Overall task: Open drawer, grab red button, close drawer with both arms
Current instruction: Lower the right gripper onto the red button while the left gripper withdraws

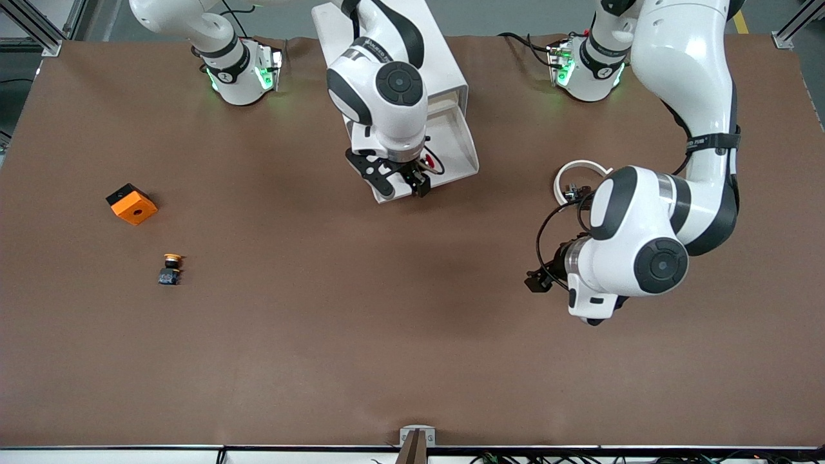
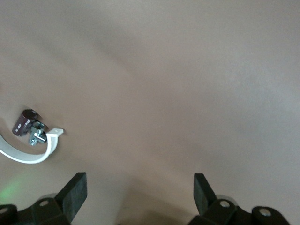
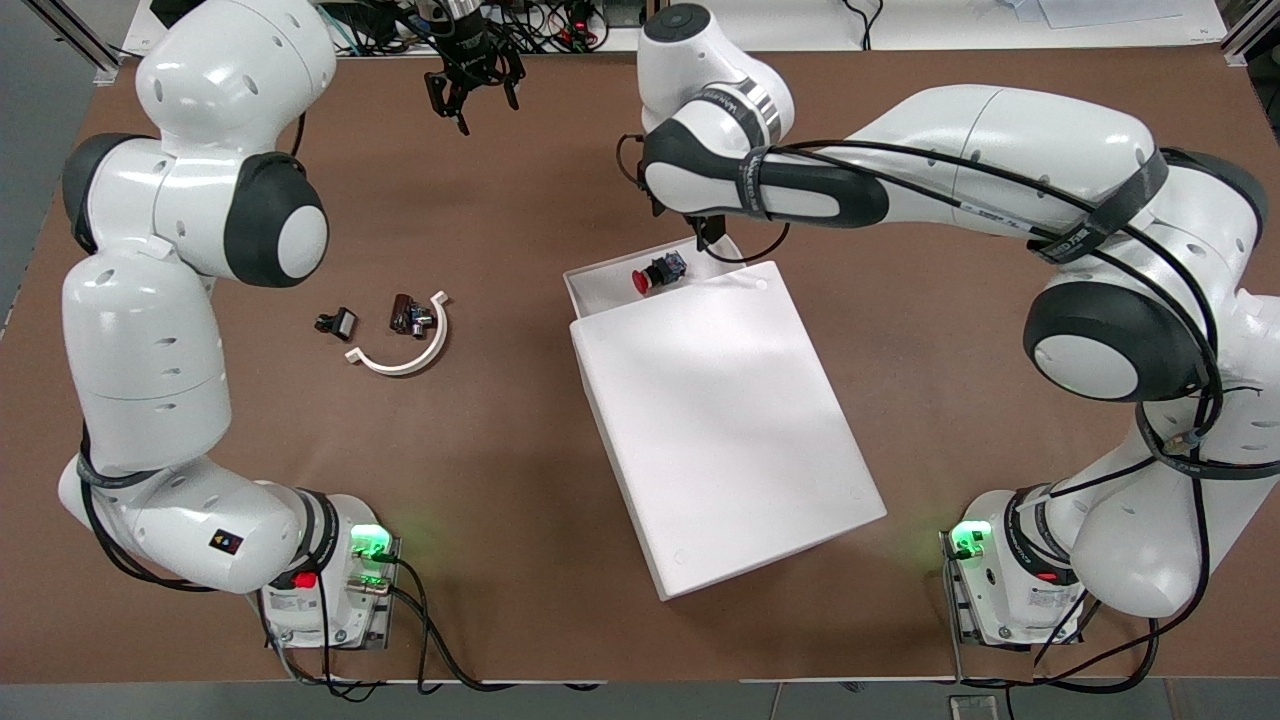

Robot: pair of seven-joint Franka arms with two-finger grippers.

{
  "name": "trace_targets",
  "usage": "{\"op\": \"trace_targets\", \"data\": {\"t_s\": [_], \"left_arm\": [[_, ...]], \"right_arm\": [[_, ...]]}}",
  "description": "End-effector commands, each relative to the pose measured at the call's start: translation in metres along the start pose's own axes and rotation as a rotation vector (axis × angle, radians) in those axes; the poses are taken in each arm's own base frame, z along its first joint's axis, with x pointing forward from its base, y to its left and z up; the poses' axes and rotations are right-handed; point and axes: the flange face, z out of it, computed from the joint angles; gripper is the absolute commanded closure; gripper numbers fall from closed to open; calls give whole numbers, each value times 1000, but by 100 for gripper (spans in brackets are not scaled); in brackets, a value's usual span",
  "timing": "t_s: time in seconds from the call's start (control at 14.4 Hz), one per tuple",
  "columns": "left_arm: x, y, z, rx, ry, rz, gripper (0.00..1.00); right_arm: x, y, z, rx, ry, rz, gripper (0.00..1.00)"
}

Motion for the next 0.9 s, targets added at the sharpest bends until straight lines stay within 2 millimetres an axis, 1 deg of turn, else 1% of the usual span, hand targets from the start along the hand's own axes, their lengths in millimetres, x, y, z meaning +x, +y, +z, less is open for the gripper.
{"op": "trace_targets", "data": {"t_s": [0.0,0.14,0.21,0.42,0.49,0.63,0.83], "left_arm": [[-18,-18,-11,16,33,117,0],[-20,-26,-11,2,41,176,0],[-24,-28,-8,-9,48,206,0],[-35,-31,10,-68,92,260,0],[-41,-30,20,-79,99,273,0],[-44,-26,27,-82,104,287,0],[-47,-22,37,-69,92,301,0]], "right_arm": [[-16,3,8,-20,1,-7,0],[-22,3,20,-37,5,-16,0],[-25,3,23,-40,6,-21,0],[-22,1,26,-39,4,-15,0],[-20,1,26,-40,2,-10,0],[-19,0,27,-46,-33,30,0],[-20,0,31,-50,-39,32,0]]}}
